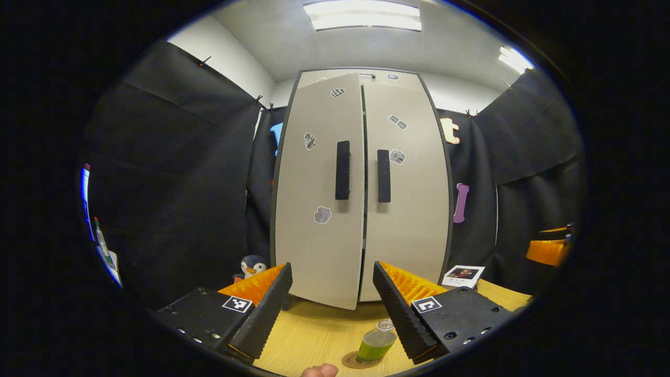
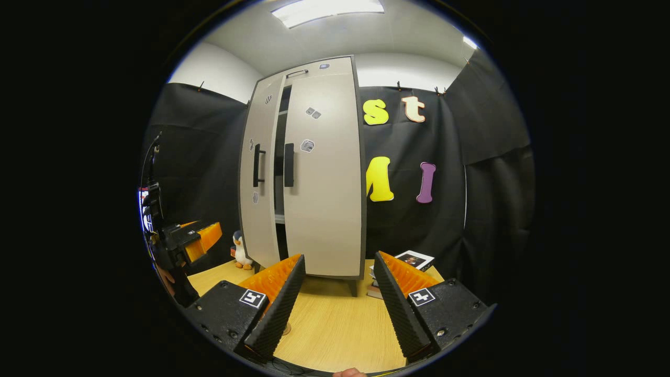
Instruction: Grasp the bottle in the cabinet with the left hand and place it on the coaster, then close the right door with the right hand and the left door with the left hand.
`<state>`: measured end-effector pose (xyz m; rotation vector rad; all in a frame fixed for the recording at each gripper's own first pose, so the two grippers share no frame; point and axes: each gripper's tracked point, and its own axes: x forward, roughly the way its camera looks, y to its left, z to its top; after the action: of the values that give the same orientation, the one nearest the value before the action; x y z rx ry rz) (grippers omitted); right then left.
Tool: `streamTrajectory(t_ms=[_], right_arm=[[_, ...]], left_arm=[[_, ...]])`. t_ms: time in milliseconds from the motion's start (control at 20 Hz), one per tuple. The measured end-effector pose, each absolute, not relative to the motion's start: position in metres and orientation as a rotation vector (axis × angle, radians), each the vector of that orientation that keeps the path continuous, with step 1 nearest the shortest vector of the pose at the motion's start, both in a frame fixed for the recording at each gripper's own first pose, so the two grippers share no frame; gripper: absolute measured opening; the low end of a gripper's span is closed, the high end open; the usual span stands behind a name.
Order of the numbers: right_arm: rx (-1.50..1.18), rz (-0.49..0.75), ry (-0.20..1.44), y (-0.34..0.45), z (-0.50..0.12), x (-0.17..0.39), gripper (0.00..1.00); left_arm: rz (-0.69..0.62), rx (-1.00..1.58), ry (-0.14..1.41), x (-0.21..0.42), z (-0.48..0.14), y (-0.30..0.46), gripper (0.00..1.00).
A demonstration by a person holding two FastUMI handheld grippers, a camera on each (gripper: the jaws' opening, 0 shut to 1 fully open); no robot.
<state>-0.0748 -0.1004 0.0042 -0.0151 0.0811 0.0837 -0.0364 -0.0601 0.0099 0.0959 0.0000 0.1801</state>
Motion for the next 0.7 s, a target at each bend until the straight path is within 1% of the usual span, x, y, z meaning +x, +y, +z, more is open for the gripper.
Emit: streamTrajectory(t_ms=[300,700], right_arm=[[0.003,0.078,0.103,-0.1,0.0,-0.077,0.82],[0.018,0.055,0.102,-0.104,-0.001,-0.082,0.81]], left_arm=[[0.172,0.092,0.017,-0.036,0.004,-0.064,0.95],[0.113,0.114,0.008,-0.036,0.007,-0.088,0.95]])
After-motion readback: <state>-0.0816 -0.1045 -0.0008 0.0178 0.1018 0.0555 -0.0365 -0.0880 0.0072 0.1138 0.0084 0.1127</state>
